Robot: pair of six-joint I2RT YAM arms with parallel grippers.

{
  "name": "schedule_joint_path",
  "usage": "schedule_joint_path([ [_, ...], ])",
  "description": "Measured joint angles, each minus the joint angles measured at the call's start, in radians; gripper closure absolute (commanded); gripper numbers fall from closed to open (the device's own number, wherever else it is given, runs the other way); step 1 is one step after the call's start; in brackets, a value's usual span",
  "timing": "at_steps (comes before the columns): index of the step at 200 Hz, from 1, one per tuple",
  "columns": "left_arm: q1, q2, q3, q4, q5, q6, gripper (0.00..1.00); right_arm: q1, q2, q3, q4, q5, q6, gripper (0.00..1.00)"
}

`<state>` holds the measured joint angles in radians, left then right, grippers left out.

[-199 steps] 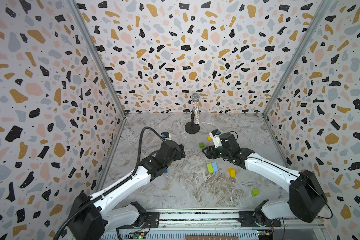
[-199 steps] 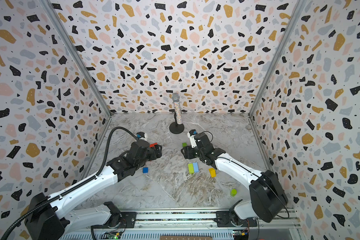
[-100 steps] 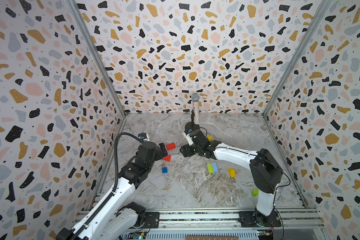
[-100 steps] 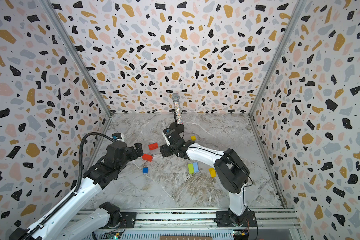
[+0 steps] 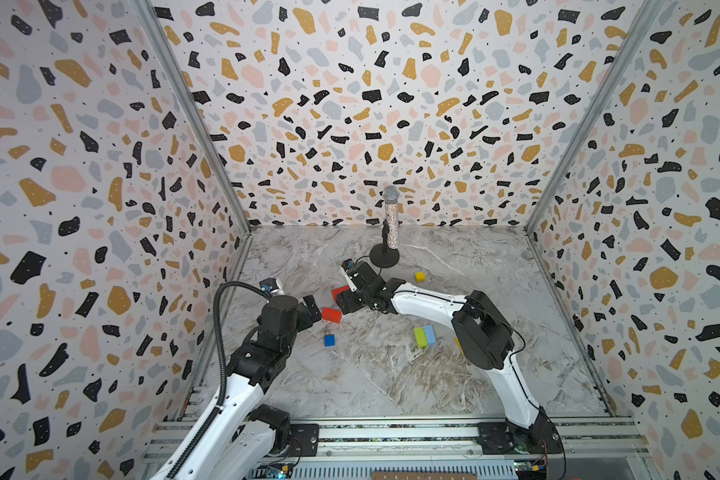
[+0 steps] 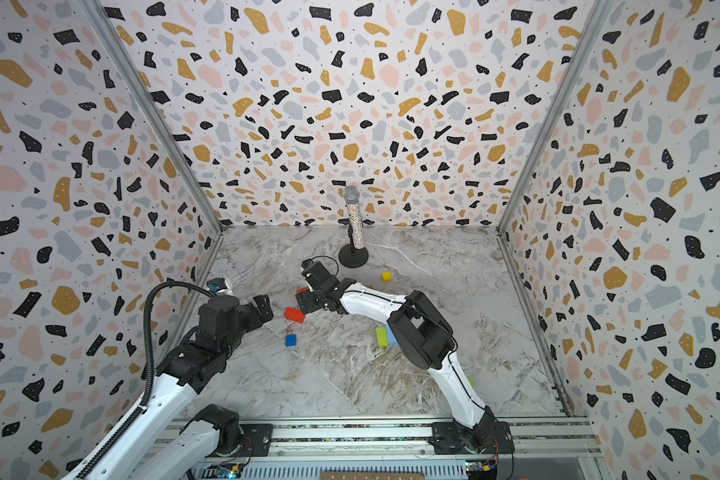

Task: Build the wood block tower
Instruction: 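Grasp the red long block with the right gripper while the left arm withdraws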

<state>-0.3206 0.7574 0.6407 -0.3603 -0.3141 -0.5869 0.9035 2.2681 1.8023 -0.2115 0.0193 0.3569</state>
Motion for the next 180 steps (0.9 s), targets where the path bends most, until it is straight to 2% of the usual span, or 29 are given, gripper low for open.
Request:
schedule_joint_path([
  [56, 0.000, 0.000, -0.012, 0.009, 0.022, 0.001, 0.00, 0.002, 0.143, 0.229, -0.088, 0.014, 0.000, 0.08],
  [100, 0.000, -0.002, -0.012, 0.011, 0.035, 0.001, 0.00, 0.002, 0.206, 0.301, -0.136, 0.030, 0.001, 0.10],
  [123, 0.000, -0.001, -0.013, 0.021, 0.044, 0.001, 0.00, 0.002, 0.237, 0.340, -0.156, 0.031, 0.002, 0.13],
  [180, 0.000, 0.000, -0.015, 0.032, 0.052, 0.001, 0.00, 0.002, 0.289, 0.407, -0.192, 0.036, 0.009, 0.29],
])
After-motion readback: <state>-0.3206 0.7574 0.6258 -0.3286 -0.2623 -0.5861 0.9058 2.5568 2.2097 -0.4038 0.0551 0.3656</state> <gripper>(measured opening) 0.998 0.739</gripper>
